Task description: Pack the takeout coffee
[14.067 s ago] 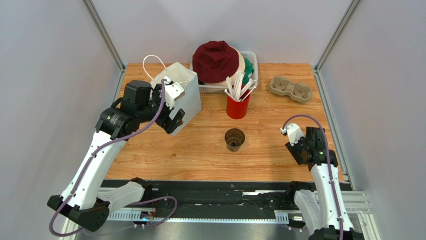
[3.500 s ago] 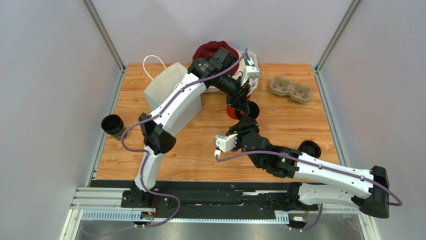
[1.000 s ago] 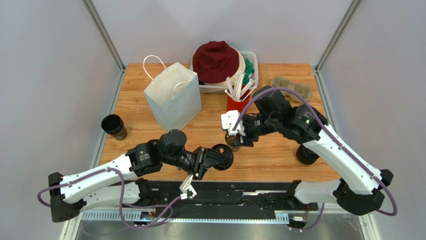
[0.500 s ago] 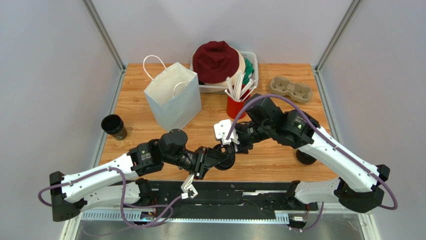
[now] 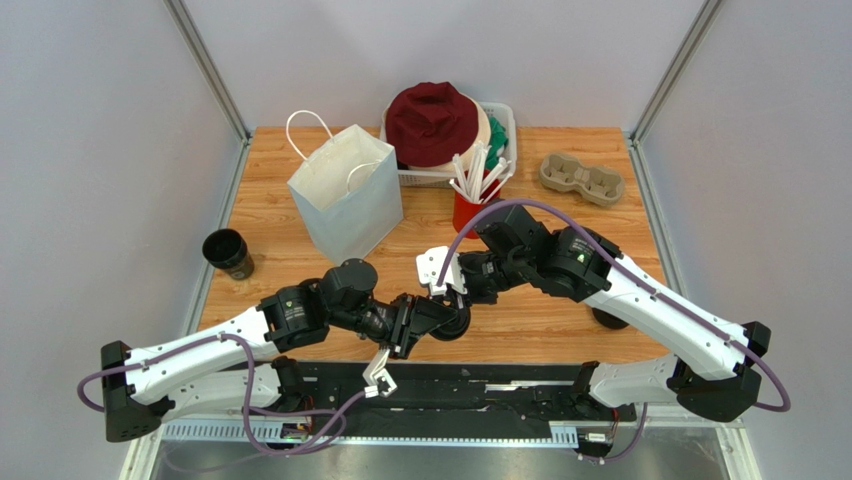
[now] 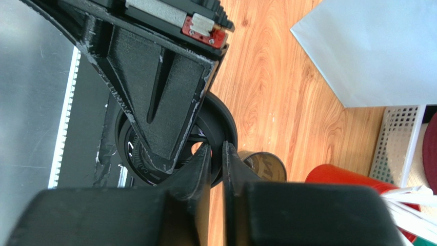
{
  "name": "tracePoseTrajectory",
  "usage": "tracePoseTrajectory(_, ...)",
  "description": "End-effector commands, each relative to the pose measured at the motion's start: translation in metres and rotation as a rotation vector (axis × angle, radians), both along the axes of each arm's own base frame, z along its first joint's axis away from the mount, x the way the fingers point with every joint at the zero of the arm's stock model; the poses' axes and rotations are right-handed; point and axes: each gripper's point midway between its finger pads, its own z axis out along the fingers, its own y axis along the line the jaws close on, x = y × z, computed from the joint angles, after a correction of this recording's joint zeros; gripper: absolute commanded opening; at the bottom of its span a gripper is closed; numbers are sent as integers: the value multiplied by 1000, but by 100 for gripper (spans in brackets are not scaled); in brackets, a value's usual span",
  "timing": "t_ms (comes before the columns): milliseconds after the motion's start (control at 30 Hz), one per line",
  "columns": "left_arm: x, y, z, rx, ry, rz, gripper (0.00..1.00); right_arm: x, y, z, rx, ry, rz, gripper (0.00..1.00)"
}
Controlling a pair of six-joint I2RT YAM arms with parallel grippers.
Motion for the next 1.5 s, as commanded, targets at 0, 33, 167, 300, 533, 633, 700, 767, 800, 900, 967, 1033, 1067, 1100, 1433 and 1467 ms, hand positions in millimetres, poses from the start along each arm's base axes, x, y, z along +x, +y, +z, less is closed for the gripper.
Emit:
tracePoseTrajectory(0,-17,-8,25,-118,-272,-167,3,6,9,5,33,-20,-19,3)
tracePoseTrajectory(33,-15,-8,25,-117,-270,-156,9,6,8,6,33,-18,-23,0)
tracePoseTrajectory(167,-10,-8,29,-125,-274,-119,39,6,3,8,28,-6,-59,0)
tracePoseTrajectory(300,0,-4,42,-161,-276,-47,65,18,-3,8,19,-21,-162,0)
tracePoseTrajectory(533,30,32,68,-203,-246,215,88,64,-30,10,8,-57,-477,0)
tracePoseTrajectory(633,52,61,75,-215,-202,408,94,85,-45,11,20,-19,-624,0)
tracePoseTrajectory(700,71,86,76,-230,-151,581,94,102,-59,9,25,34,-743,0)
tracePoseTrajectory(767,90,106,68,-222,-110,740,94,114,-69,5,27,70,-823,0)
tracePoseTrajectory(800,105,125,66,-240,-52,890,94,123,-79,3,32,97,-890,0)
tracePoseTrajectory(900,125,155,56,-303,108,1145,95,124,-86,-10,17,160,-954,0)
tracePoseTrajectory(967,126,163,45,-350,133,1176,95,123,-88,-21,1,193,-990,0)
tracePoseTrajectory(1033,116,177,32,-363,197,1165,95,125,-89,-27,15,234,-1006,0)
tracePoseTrajectory(1067,114,182,28,-379,259,1185,95,128,-93,-36,2,245,-1023,0)
tracePoseTrajectory(1100,116,188,21,-403,362,1223,95,135,-101,-39,5,249,-1057,0)
tracePoseTrajectory(1433,126,173,107,-302,851,1479,90,145,-109,-65,-40,332,-1053,0)
tracePoseTrajectory(1467,127,156,108,-294,957,1471,89,147,-111,-64,-39,330,-1064,0)
